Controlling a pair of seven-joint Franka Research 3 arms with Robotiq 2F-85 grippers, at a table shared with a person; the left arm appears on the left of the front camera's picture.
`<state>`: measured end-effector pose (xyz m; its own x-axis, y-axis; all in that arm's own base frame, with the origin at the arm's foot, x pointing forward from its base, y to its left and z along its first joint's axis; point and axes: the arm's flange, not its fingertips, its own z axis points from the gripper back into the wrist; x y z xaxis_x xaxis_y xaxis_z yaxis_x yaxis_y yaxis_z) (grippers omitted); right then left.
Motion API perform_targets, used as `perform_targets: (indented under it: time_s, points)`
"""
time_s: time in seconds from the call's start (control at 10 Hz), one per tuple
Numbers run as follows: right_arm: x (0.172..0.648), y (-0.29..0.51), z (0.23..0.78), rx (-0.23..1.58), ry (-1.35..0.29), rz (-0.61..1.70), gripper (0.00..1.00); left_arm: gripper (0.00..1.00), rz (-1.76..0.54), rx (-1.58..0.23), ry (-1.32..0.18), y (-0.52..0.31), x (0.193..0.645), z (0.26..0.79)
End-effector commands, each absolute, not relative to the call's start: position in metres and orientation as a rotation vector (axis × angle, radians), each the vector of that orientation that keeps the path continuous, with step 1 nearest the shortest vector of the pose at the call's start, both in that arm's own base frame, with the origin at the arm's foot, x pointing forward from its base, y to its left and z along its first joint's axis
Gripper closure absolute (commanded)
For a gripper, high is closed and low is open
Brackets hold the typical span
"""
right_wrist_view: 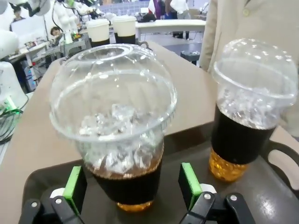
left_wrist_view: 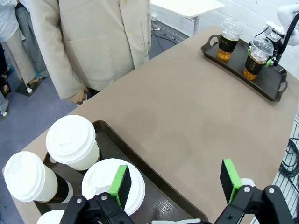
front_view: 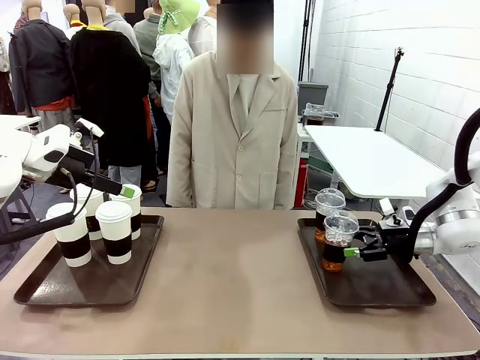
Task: Distribute the coffee onto the tray.
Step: Pick up another iced Americano from the middle of the table and place it on the right Handle tray.
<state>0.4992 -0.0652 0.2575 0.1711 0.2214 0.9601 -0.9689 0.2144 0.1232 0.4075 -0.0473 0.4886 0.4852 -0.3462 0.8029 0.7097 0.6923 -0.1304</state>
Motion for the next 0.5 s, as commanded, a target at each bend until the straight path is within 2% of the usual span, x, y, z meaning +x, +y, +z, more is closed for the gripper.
perform_targets:
  time_s: [0.0, 0.4]
  points:
    - [0.48, -0.074, 0.264, 0.947, -1.013, 1.017, 0.0, 0.0, -0.677, -0.498, -0.84, -0.046, 0.41, 0.486]
    - [0.462, -0.09, 0.26, 0.916, -1.032, 0.958, 0.0, 0.0, -0.677, -0.498, -0.84, -0.046, 0.41, 0.486]
